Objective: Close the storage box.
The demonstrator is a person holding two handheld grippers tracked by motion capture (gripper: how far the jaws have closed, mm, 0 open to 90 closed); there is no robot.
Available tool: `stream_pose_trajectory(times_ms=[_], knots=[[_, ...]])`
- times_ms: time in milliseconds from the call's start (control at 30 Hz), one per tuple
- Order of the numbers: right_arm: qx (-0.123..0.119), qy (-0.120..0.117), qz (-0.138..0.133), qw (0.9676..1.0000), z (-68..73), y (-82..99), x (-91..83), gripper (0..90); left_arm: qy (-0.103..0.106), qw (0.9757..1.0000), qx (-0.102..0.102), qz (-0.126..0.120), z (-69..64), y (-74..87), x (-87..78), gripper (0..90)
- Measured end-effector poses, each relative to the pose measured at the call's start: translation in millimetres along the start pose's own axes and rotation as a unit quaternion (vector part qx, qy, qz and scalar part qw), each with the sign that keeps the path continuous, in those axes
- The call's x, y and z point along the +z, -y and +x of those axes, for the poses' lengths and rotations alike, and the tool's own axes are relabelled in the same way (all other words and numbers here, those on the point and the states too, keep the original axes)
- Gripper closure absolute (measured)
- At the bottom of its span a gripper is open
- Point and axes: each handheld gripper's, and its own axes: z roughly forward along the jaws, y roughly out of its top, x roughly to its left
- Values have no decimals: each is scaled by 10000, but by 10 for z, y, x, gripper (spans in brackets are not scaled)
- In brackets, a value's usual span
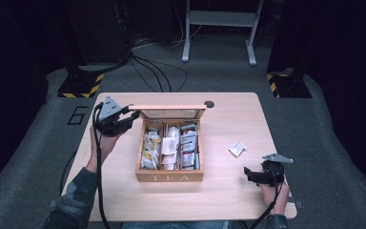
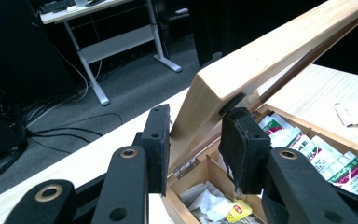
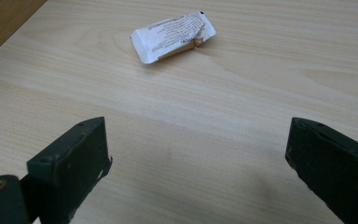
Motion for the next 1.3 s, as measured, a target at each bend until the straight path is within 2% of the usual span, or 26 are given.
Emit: stream_pose_trajectory(times_ms=[133, 267, 400, 500, 567, 667, 867, 967, 1067, 1167, 1300], knots=[[-109, 34, 82, 9999, 8, 41, 15, 61, 4, 10000, 89, 24, -24, 22, -24, 631], [15, -9, 69, 10000, -6, 95, 23, 60, -7, 9999, 117, 37, -63, 60, -53, 628], [103, -70, 54, 9999, -34, 150, 36, 57, 32, 10000, 78, 28, -98, 109, -85, 621], [48, -76, -9, 10000, -38, 152, 26, 58, 26, 10000, 72, 17, -129, 153, -109, 617], [121, -53, 50, 9999, -36, 159, 38, 57, 18, 10000, 42, 11, -145, 172, -118, 615], [101, -51, 34, 9999, -37, 161, 41, 62, 35, 10000, -65, -44, -164, 207, -132, 609], [132, -55, 5, 9999, -38, 167, 37, 65, 23, 9999, -112, -54, -232, 295, -182, 601], [137, -70, -7, 9999, -40, 167, 38, 66, 72, 9996, -236, -109, -253, 340, -202, 594], [137, -84, -12, 9999, -41, 168, 37, 68, 92, 9995, -267, -166, -275, 383, -217, 582], [60, -37, -19, 10000, -28, 171, 34, 84, -15, 9997, -135, -196, -335, 428, -229, 574], [72, -28, 28, 10000, -18, 168, 38, 82, -22, 9996, -171, -210, -381, 494, -239, 550]])
